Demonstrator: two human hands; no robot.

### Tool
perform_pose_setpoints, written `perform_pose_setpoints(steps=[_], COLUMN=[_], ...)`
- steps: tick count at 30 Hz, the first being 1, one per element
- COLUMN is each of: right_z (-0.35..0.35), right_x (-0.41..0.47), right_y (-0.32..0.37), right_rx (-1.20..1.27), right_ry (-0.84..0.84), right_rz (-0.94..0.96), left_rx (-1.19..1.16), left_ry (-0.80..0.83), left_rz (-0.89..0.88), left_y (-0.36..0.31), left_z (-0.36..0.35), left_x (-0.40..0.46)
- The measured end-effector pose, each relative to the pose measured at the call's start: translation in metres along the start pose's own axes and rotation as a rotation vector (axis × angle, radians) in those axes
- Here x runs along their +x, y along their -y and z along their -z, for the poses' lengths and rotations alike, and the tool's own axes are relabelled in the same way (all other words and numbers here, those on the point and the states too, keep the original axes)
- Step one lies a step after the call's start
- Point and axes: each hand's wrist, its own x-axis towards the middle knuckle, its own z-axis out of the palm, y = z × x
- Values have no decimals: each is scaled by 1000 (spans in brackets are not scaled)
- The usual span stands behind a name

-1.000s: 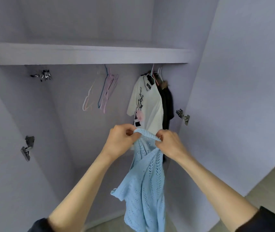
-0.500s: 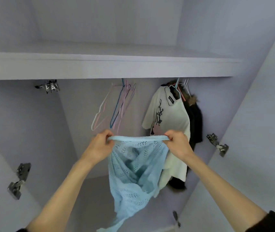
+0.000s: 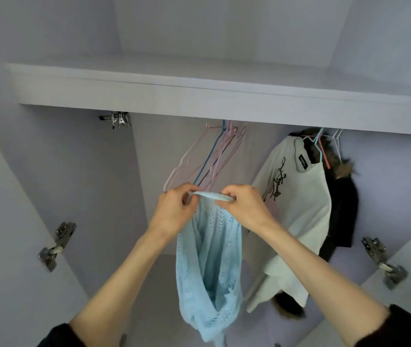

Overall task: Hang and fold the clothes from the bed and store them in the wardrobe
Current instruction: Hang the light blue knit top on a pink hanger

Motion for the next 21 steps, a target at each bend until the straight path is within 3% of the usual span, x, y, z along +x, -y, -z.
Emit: perform_pose_setpoints(steps=[3,6,8,14,21], right_z=[-10,-17,-21,-38,-56], right_x=[3,4,4,8,16], right_y=[-11,-19,-19,-21,-61], right_rx=[-31,-47,-45,-51,-331], right_ry=[12,29,37,70,237], right_rz=[19,47,94,189,-25], left_rx=[64,119,150,269,196], left_ry=[176,396,443,174,-161], left_rz=[-53,2,47,51,137], left_y=[-6,-5,-2,2,5], left_z=[14,13,8,18,64], left_x=[9,5,-3,-8,-6])
